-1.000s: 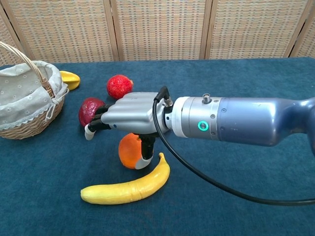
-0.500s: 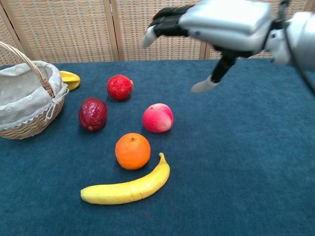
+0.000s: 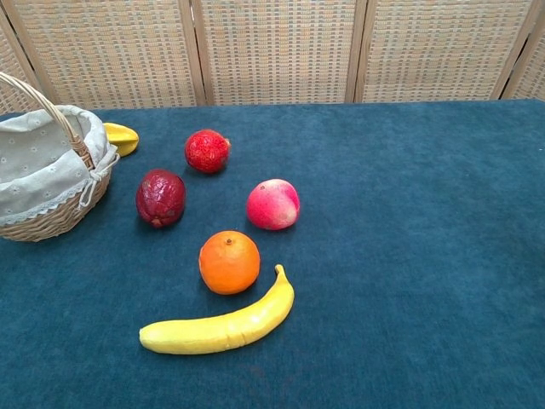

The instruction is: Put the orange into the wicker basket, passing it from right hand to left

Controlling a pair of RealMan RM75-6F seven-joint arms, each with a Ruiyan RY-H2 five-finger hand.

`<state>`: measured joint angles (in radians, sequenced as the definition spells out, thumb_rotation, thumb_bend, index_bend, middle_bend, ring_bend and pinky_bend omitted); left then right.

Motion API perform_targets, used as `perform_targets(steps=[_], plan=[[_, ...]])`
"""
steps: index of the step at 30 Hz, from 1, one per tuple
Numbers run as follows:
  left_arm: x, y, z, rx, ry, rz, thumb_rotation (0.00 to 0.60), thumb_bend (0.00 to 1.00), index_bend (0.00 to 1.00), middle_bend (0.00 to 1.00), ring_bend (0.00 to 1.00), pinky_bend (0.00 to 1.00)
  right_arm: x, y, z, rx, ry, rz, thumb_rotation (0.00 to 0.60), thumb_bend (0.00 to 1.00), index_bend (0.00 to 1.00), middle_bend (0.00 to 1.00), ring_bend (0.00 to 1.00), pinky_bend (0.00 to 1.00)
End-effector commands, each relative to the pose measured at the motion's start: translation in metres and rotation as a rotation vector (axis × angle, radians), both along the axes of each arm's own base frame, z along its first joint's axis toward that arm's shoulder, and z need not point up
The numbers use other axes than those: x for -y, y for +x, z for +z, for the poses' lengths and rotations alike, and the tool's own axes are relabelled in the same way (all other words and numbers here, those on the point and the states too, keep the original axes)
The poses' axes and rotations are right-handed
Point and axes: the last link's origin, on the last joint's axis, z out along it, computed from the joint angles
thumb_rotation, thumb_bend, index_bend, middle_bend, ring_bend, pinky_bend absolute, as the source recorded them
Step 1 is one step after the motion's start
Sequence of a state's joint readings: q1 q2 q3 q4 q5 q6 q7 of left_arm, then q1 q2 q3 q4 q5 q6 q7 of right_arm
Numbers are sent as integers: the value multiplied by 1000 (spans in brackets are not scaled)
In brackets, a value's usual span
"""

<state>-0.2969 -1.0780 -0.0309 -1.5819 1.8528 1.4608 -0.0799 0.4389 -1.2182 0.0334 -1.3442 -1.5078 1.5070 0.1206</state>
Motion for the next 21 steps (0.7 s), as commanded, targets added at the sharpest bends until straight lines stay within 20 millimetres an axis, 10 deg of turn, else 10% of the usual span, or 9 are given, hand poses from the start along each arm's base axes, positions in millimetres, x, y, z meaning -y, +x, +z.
perform_targets(steps=[1,7,21], plan=[[-21,30,-13,-80,-110,-209,600,0,0,0,0,0,-32,-24,17,97,-69,-123,600,0,0,0,0,13],[-56,70,-44,-275,-215,-475,600,0,0,0,0,3,-58,-28,16,119,-106,-196,600,0,0,0,0,11],[-100,81,-118,-467,-318,-553,600,0,0,0,0,55,-71,-31,23,28,-106,-272,600,0,0,0,0,0]])
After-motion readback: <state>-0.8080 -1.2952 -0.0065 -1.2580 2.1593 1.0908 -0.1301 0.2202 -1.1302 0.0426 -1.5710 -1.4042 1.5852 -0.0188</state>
